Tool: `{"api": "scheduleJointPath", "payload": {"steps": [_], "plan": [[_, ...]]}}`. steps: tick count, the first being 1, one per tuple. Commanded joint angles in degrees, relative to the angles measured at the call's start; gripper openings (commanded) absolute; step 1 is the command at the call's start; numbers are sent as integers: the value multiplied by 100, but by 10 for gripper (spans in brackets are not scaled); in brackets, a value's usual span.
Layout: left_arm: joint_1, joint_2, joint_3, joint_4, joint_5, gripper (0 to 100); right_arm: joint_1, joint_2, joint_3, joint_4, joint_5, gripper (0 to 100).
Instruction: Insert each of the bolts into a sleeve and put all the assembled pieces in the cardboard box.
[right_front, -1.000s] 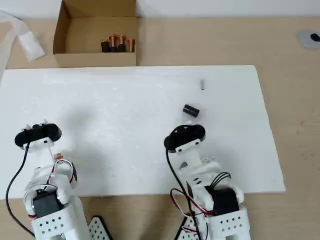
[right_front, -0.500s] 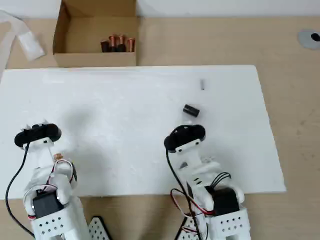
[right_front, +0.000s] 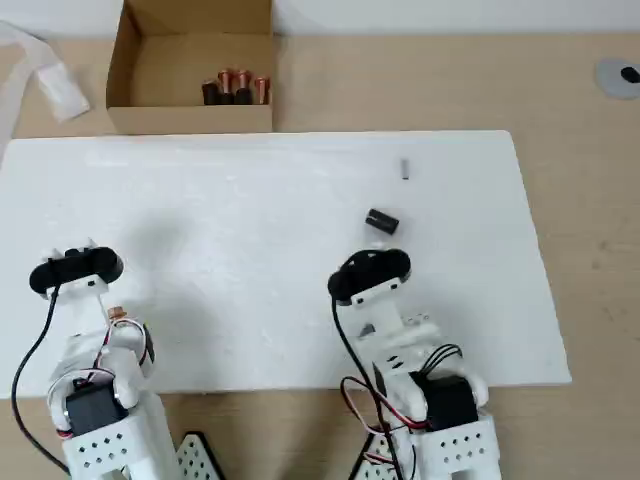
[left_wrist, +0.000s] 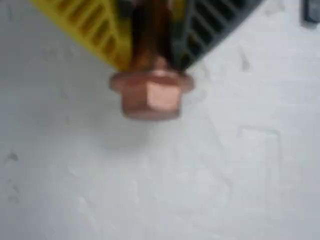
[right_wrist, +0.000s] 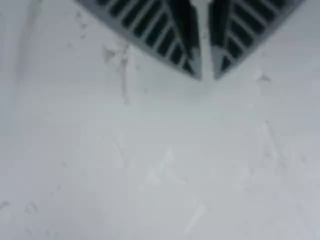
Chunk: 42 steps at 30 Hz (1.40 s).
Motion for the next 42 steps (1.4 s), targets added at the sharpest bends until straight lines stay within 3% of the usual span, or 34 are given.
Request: {"api": "scheduleJointPath", "payload": {"steps": [1, 8, 12, 18, 24, 26, 31, 39, 42], "plan": [[35, -57, -35, -114, -35, 6, -22, -646, 13, -281, 0, 13], [35, -57, -35, -114, -44, 6, 277, -470, -391, -475, 0, 14], [35, -57, -35, -114, -44, 6, 365, 514, -1244, -281, 0, 14], [35, -57, -35, -114, -44, 6, 620, 3969, -4233, -255, 0, 13], [44, -57, -35, -123, -44, 6, 382, 7618, -7073, 712, 62, 15], [44, -57, -35, -123, -44, 6, 189, 8514, -7732, 1002, 475, 15], [35, -57, -35, -123, -44, 6, 110, 10237, -8936, 1530, 2479, 15], [35, -57, -35, -123, -44, 6, 365, 11099, -9657, 1644, 3429, 19], [44, -57, -35, -123, -44, 6, 400, 11108, -9727, 1626, 3842, 74]]}}
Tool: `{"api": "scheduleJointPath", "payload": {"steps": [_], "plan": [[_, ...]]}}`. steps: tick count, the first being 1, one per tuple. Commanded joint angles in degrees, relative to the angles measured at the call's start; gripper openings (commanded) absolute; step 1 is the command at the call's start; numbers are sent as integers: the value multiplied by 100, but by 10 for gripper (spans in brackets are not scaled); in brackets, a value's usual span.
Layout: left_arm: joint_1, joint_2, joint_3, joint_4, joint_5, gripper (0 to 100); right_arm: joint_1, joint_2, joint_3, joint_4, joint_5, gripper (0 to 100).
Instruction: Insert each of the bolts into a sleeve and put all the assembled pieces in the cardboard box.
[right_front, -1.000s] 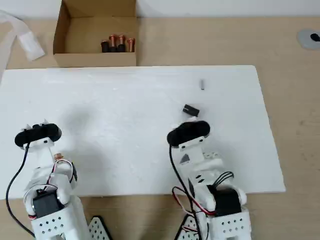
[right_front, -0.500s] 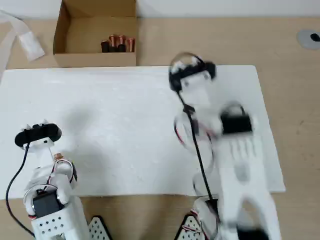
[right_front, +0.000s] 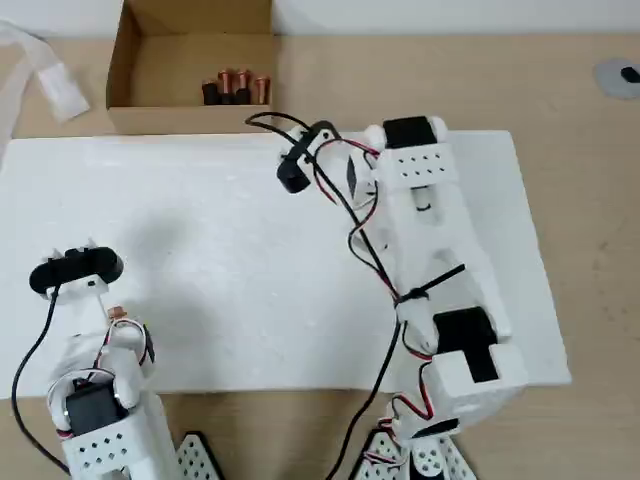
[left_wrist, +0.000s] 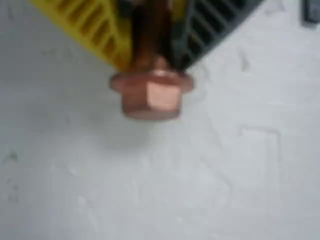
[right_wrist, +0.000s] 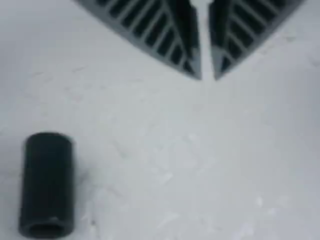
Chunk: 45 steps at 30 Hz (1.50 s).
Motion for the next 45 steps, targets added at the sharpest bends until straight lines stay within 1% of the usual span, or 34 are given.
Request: {"api": "scheduleJointPath", "payload": {"steps": [1, 3, 8, 15, 19, 26, 36, 40, 43, 45], "plan": [[44, -57, -35, -123, -44, 6, 136, -4, -330, -97, 431, 97], [44, -57, -35, -123, -44, 6, 136, -4, -330, -202, 536, 125], [44, -57, -35, -123, -44, 6, 303, 84, -303, -607, 765, 129], [44, -57, -35, -123, -44, 6, 549, 989, -664, -888, 844, 130], [44, -57, -35, -123, -44, 6, 708, 1560, -1235, -879, 844, 130], [44, -57, -35, -123, -44, 6, 769, 2510, -1956, -835, 853, 130], [44, -57, -35, -123, -44, 6, 760, 3301, -2079, -879, 941, 130], [44, -57, -35, -123, -44, 6, 655, 3495, -2079, -651, 1178, 127], [44, -57, -35, -123, -44, 6, 532, 3521, -2088, -440, 1204, 126], [44, -57, -35, -123, -44, 6, 400, 3547, -2088, -246, 1213, 104]]}}
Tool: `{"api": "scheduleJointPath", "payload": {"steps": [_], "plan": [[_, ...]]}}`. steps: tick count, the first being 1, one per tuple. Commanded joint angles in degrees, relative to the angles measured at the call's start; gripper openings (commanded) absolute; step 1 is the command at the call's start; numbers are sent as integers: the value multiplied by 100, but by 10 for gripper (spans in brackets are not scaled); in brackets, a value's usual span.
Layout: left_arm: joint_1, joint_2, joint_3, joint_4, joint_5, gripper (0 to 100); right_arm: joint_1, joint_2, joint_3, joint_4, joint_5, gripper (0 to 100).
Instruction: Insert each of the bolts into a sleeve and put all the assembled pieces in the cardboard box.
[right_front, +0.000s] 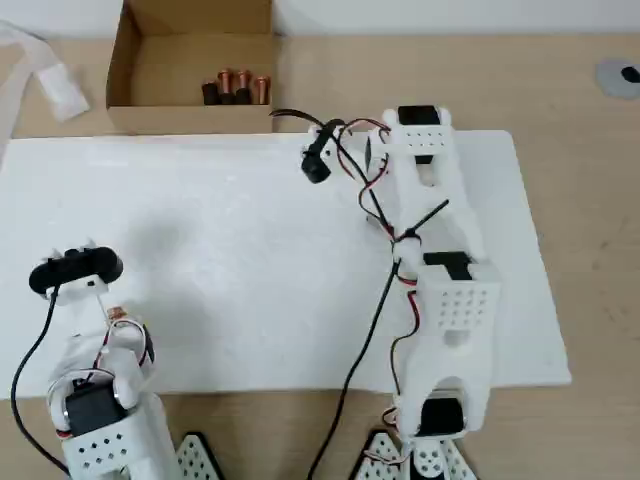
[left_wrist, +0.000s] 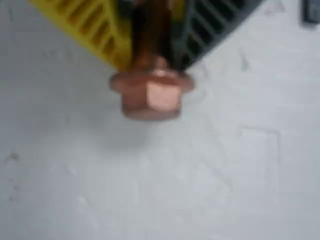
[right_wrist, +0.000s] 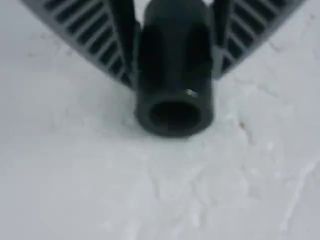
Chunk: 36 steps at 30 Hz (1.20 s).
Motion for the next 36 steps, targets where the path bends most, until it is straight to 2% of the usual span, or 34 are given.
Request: {"api": "scheduleJointPath", "payload": {"steps": [1, 4, 11, 14, 18, 22, 25, 30, 33, 36], "plan": [[44, -57, -35, -123, -44, 6, -330, 365, 31, 325, 79, 79], [44, -57, -35, -123, -44, 6, -505, 374, 66, 440, 79, 6], [53, -57, -53, -167, -44, 6, -541, 268, -101, 607, -88, 9], [-70, -57, -281, -615, -26, 5, -532, -48, -585, 1116, -308, 9], [-149, -57, -1301, -932, 35, 3, -576, -1051, -1121, 1257, -897, 9], [-141, -31, -2277, -1310, 615, 3, -848, -2835, -1033, 1257, -1398, 9], [-141, -31, -2752, -1556, 1002, 3, -1314, -4286, -321, 1257, -1934, 9], [-26, -31, -3138, -2180, 1820, 3, -2299, -6571, 1578, 1222, -3341, 9], [501, -31, -3253, -2620, 1969, 3, -3011, -7776, 3011, 633, -3525, 9], [1266, -31, -3385, -2866, 1934, 3, -3301, -9051, 4611, -422, -3525, 9]]}}
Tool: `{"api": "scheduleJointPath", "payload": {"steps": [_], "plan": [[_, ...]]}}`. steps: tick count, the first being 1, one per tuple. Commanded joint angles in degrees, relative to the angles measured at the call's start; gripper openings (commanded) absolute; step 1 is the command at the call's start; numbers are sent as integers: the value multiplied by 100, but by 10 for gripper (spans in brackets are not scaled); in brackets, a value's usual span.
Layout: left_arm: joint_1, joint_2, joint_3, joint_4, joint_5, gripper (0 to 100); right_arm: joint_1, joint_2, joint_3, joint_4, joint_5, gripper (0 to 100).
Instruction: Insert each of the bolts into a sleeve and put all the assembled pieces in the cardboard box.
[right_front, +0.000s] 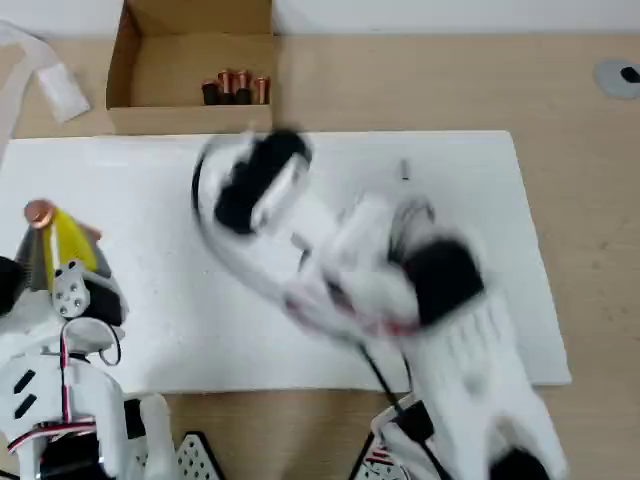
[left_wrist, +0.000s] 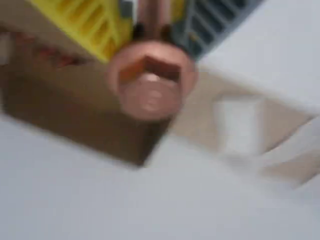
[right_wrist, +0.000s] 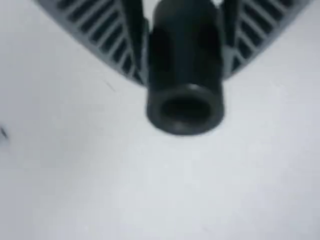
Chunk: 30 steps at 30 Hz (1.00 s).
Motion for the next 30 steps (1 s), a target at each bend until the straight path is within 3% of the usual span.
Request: {"api": "scheduleJointPath", "payload": {"steps": [1, 7, 11, 23, 30], "plan": [[862, -22, -457, -387, 53, 3, -303, -1763, 2009, -1363, -114, 9], [1785, -22, -668, -404, 79, 3, -347, -3978, 5367, -4088, -185, 9], [2268, -13, -941, -378, 88, 3, -347, -4611, 6536, -5046, -958, 9], [3895, 743, -1556, -378, 290, 3, -576, -4295, 6730, -7068, -2971, 9], [4229, 1446, -1996, -431, 290, 3, -936, -3978, 6721, -7393, -3059, 9]]}}
